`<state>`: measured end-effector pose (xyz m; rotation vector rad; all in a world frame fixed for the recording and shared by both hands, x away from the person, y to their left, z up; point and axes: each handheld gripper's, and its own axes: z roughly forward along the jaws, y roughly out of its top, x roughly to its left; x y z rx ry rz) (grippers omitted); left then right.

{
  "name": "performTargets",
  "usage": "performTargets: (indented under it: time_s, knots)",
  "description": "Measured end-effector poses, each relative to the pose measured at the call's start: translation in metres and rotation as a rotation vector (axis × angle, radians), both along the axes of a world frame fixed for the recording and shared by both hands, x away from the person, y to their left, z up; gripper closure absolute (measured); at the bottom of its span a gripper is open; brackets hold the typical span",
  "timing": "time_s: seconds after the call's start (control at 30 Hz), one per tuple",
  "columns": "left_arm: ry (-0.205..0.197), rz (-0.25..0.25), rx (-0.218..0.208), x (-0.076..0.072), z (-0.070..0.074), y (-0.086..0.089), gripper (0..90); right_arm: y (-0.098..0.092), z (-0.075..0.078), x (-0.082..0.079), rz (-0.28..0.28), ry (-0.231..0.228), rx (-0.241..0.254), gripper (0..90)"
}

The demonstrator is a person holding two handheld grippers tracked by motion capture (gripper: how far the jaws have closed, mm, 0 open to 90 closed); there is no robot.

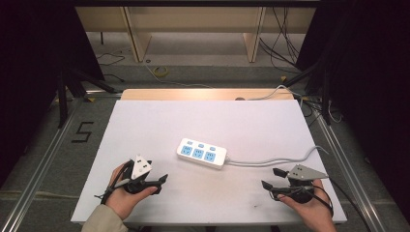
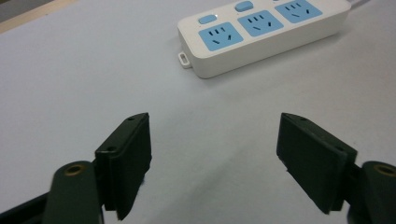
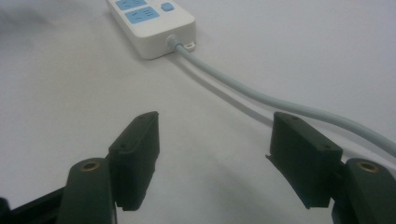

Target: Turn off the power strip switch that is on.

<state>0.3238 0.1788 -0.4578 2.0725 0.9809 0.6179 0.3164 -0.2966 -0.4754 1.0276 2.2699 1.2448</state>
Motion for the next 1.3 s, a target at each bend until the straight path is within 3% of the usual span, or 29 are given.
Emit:
performTargets:
  time_s: [0.2,0.23,0.27,0.33,0.37,0.43,0.47,0.57,1.3]
  knots:
    - [-0.039,0.042,-0.011,0.004,0.012,0.0,41.5,0.0,0.0,0.0,0.002,0.001,0.0,34.1]
    - [-0.045,0.043,-0.012,0.005,0.014,0.001,48.7,0.001,-0.001,0.0,0.001,-0.001,-0.001,34.1]
    - [-0.051,0.04,-0.009,0.005,0.015,0.001,48.7,0.001,-0.001,0.0,0.001,-0.001,-0.001,34.1]
    - [-0.062,0.045,-0.005,0.006,0.018,0.0,61.2,0.001,-0.001,0.001,0.001,0.0,-0.004,34.1]
    - [-0.064,0.048,-0.012,0.007,0.019,0.0,61.2,0.001,-0.001,0.001,0.001,0.0,-0.004,34.1]
    - [-0.062,0.05,-0.01,0.008,0.022,-0.001,72.6,0.001,-0.001,0.001,0.001,-0.002,-0.005,34.1]
    - [-0.064,0.049,-0.006,0.008,0.023,-0.001,72.6,0.001,-0.001,0.001,0.001,-0.002,-0.005,34.1]
    - [-0.068,0.048,0.003,0.009,0.025,-0.001,88.2,0.002,-0.001,0.001,0.002,-0.001,-0.007,34.1]
    - [0.021,0.065,0.005,0.02,0.036,-0.004,89.8,0.002,-0.001,0.001,0.002,0.0,-0.008,34.2]
